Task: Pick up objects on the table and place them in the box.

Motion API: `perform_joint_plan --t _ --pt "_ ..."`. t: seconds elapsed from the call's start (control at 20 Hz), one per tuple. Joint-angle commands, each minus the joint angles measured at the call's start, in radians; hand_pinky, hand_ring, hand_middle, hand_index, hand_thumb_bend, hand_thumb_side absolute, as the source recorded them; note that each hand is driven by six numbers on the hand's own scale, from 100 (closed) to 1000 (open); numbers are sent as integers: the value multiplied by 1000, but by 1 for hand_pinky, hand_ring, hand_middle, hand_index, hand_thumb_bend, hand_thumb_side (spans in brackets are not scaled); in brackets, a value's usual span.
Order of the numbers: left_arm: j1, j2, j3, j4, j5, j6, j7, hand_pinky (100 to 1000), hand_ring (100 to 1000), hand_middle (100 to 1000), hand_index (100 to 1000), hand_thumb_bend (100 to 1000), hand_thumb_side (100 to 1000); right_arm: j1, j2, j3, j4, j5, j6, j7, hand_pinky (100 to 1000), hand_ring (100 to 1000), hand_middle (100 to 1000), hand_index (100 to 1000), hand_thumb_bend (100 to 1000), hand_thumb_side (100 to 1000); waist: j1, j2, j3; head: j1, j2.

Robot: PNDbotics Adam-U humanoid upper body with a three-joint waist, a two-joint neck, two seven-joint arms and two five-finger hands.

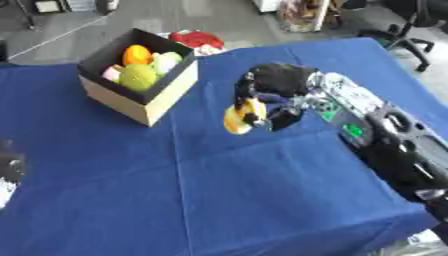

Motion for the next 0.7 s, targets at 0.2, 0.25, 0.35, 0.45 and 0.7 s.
perform_joint_plan --t 0.2,0.25,0.35,0.45,0.7 --pt "-4 -4 -2 -19 12 -2 -2 784 669 642 846 419 512 -232 168 -65 258 20 49 -84 772 513 374 411 168 100 20 -31 25 -8 4" --pt "-5 -6 -5 -19 14 -2 -5 784 669 642 846 420 512 -262 204 -80 311 46 55 -104 773 512 374 413 156 100 24 -30 32 -13 4" --pt "-7 -9 -11 -19 16 -3 -10 784 669 642 846 419 513 -308 266 -109 410 104 61 -145 776 513 378 421 143 100 28 -28 43 -23 4" --pt "-17 -14 -22 -20 19 -4 -20 784 670 643 846 419 513 -351 333 -156 520 172 90 -187 778 521 389 436 139 100 32 -20 68 -47 2" --pt "-47 -22 -42 -25 27 -5 -42 783 670 642 846 420 512 -410 411 -266 713 385 198 -349 773 542 434 474 146 100 32 8 146 -98 -21"
